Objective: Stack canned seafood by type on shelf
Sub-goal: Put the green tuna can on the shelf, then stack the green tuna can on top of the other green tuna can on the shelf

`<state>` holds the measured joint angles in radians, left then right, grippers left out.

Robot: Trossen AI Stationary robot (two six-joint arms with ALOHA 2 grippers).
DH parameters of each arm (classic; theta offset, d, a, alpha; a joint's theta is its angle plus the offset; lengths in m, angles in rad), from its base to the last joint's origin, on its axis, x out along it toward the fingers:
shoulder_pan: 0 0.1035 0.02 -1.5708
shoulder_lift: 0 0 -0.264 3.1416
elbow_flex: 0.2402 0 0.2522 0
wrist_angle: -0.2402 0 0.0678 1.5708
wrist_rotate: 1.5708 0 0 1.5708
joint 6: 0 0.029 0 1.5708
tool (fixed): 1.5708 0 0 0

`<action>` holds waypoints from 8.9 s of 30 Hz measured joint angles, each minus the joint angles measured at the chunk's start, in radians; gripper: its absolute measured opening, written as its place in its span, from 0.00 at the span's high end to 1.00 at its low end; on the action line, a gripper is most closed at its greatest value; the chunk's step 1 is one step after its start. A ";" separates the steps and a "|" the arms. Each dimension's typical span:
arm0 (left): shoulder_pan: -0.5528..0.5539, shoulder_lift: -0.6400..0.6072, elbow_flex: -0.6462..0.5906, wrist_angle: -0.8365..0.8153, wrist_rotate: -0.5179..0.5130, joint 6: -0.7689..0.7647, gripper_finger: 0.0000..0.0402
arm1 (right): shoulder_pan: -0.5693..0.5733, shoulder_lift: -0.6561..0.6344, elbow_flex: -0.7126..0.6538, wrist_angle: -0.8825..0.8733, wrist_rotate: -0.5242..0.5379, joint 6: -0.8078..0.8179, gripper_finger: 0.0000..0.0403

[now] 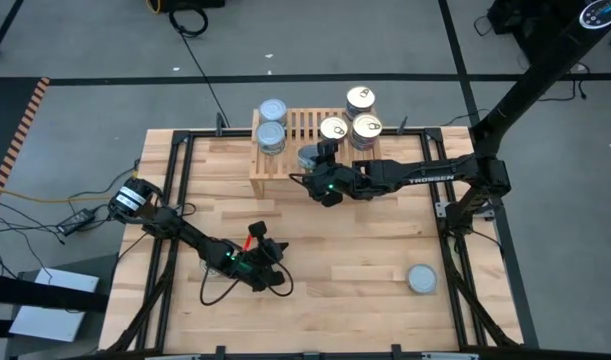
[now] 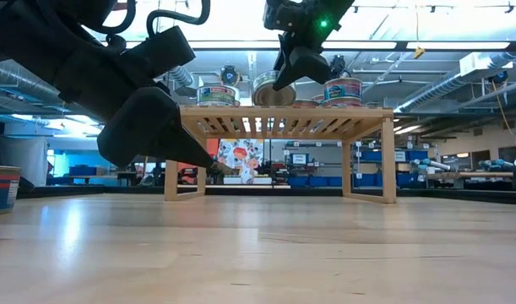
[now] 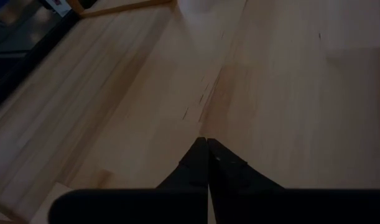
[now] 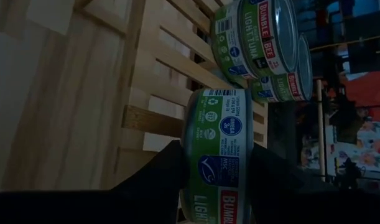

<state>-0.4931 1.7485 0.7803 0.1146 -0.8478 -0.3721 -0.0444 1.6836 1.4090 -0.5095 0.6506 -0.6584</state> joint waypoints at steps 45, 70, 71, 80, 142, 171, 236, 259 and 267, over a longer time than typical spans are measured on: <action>0.000 0.000 0.000 -0.004 0.000 0.005 1.00 | -0.034 -0.001 0.000 -0.002 -0.045 -0.017 0.63; 0.000 0.000 0.000 0.004 0.000 0.005 1.00 | -0.130 -0.001 0.000 0.049 -0.143 -0.054 0.63; 0.000 0.000 0.000 0.005 0.000 0.005 1.00 | -0.131 -0.001 -0.001 0.062 -0.150 -0.058 0.63; 0.000 0.000 0.000 0.006 0.000 0.005 1.00 | -0.155 0.000 -0.001 0.089 -0.180 -0.051 0.58; 0.018 0.000 0.000 0.000 0.024 0.003 1.00 | -0.314 0.129 0.175 -0.025 -0.447 0.484 0.99; 0.018 0.000 0.000 -0.006 0.023 0.004 1.00 | -0.381 0.118 0.175 0.042 -0.513 0.456 0.98; 0.115 0.000 0.000 0.299 0.472 0.442 1.00 | 0.544 -0.168 -0.628 -0.076 -0.553 1.577 0.99; 0.172 0.000 -0.136 0.637 0.493 0.364 1.00 | 0.363 0.011 -0.567 0.439 -0.656 1.063 0.99; 0.179 0.000 -0.135 0.617 0.486 0.364 1.00 | 0.398 0.009 -0.440 0.279 -0.658 0.993 0.99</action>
<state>-0.3138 1.7489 0.6449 0.7312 -0.3620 -0.0083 0.3535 1.6925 0.9688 -0.2310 -0.0071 0.3346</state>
